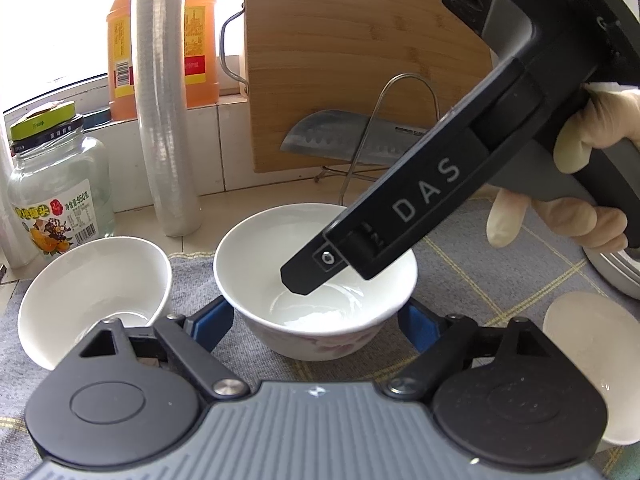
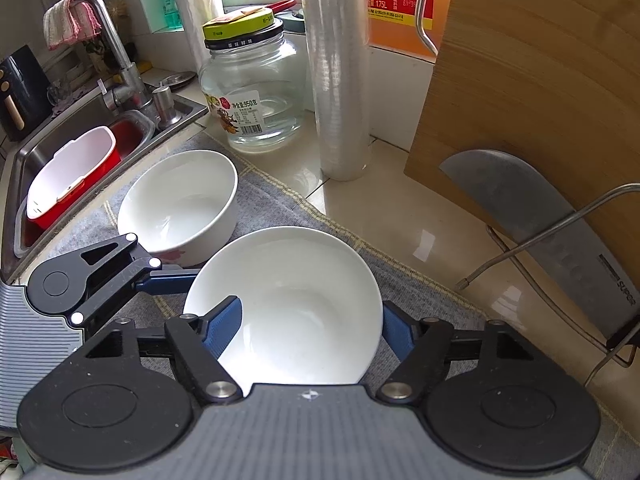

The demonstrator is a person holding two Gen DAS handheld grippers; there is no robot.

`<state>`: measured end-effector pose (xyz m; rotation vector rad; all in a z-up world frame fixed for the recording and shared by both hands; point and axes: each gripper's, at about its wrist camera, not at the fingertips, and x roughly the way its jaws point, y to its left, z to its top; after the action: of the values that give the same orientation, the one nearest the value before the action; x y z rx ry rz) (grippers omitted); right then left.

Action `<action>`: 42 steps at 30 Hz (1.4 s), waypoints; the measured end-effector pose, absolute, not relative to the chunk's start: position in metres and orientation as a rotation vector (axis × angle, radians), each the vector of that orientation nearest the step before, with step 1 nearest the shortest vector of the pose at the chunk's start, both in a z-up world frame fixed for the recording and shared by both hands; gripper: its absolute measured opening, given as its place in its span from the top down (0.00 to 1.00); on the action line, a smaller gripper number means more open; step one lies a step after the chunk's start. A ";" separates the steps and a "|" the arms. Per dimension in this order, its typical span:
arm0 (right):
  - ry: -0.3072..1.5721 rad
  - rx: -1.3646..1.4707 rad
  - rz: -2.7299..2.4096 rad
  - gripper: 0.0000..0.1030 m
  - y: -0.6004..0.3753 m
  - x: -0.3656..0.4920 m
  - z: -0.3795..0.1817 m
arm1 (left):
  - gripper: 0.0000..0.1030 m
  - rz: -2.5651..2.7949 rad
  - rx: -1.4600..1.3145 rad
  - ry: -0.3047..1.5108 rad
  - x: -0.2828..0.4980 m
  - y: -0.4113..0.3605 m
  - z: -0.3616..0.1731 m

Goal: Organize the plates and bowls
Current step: 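Lift the pink-flower bowl with the right gripper toward the plain bowl, then lower the pink-flower bowl into the plain bowl and open the right gripper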

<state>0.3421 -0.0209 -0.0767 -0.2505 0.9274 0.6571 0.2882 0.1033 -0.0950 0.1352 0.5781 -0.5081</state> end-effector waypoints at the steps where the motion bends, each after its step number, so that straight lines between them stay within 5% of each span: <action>1: 0.927 -0.249 0.657 0.23 -0.021 0.341 -0.076 | 0.14 -0.509 0.139 0.578 0.287 0.103 -0.094; 42: 0.820 -0.157 0.576 0.22 -0.078 0.186 -0.020 | 0.14 -0.654 0.232 0.558 0.165 0.070 -0.039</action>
<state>0.1865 -0.0780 -0.0197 -0.1568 0.8198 0.5763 0.1646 0.0704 -0.0385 0.2318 0.5576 -0.6542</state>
